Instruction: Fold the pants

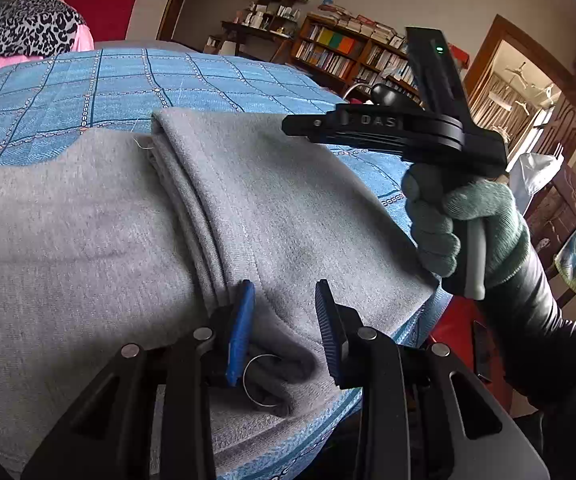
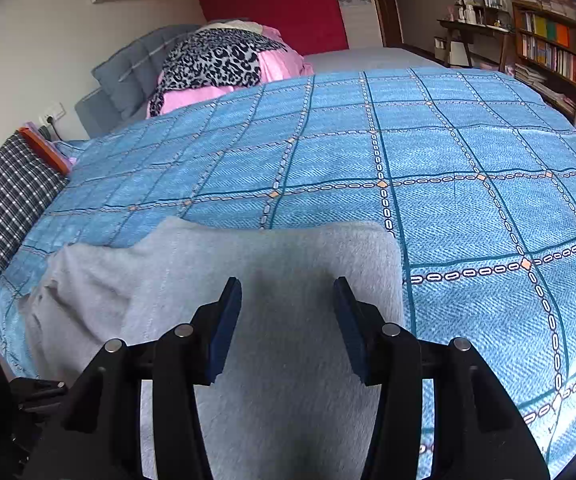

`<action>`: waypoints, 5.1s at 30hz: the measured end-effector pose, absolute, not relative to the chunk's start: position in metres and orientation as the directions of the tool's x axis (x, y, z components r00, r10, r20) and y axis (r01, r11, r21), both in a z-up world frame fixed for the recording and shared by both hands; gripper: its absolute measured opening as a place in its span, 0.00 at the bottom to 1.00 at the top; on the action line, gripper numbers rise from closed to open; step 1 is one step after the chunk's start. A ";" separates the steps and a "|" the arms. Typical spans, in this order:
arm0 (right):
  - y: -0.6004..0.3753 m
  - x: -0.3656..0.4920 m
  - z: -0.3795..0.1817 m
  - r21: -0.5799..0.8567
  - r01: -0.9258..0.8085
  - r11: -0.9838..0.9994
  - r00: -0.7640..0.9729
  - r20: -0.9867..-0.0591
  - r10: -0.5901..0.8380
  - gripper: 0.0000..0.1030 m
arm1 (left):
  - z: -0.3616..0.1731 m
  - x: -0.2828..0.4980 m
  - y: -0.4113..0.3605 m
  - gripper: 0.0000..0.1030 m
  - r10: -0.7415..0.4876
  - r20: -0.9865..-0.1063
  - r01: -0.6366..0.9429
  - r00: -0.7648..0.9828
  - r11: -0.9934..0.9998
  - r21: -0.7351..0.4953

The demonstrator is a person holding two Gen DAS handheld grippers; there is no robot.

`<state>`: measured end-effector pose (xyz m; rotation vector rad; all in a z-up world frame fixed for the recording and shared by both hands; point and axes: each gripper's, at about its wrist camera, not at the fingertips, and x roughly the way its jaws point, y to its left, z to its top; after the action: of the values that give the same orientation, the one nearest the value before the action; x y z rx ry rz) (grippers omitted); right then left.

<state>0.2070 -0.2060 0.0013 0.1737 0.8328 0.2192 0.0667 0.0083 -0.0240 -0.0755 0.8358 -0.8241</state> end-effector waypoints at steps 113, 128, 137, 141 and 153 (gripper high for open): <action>-0.050 0.089 -0.028 0.184 -0.407 0.895 0.690 -0.579 0.433 0.49 | -0.031 0.059 0.282 0.62 -0.324 -0.630 -0.221 0.706 0.745 -0.630; -0.064 0.053 -0.007 0.159 -0.455 0.876 0.740 -0.480 0.471 0.49 | 0.009 0.060 0.260 0.23 -0.305 -0.563 -0.116 0.768 0.799 -0.590; -0.091 0.049 -0.016 0.242 -0.438 0.866 0.724 -0.476 0.500 0.49 | 0.061 0.063 0.203 0.22 -0.349 -0.490 0.062 0.799 0.858 -0.511; -0.109 0.046 -0.015 0.282 -0.412 0.866 0.741 -0.449 0.499 0.49 | 0.078 0.069 0.167 0.22 -0.395 -0.477 0.149 0.785 0.868 -0.473; -0.185 0.043 -0.023 0.385 -0.265 0.884 0.805 -0.416 0.423 0.49 | 0.087 0.083 0.034 0.22 -0.525 -0.542 0.386 0.656 0.851 -0.357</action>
<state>0.0432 -0.1851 -0.0229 0.3190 0.5156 0.3752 0.0834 0.0336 0.0867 -0.2183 0.6812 -0.5212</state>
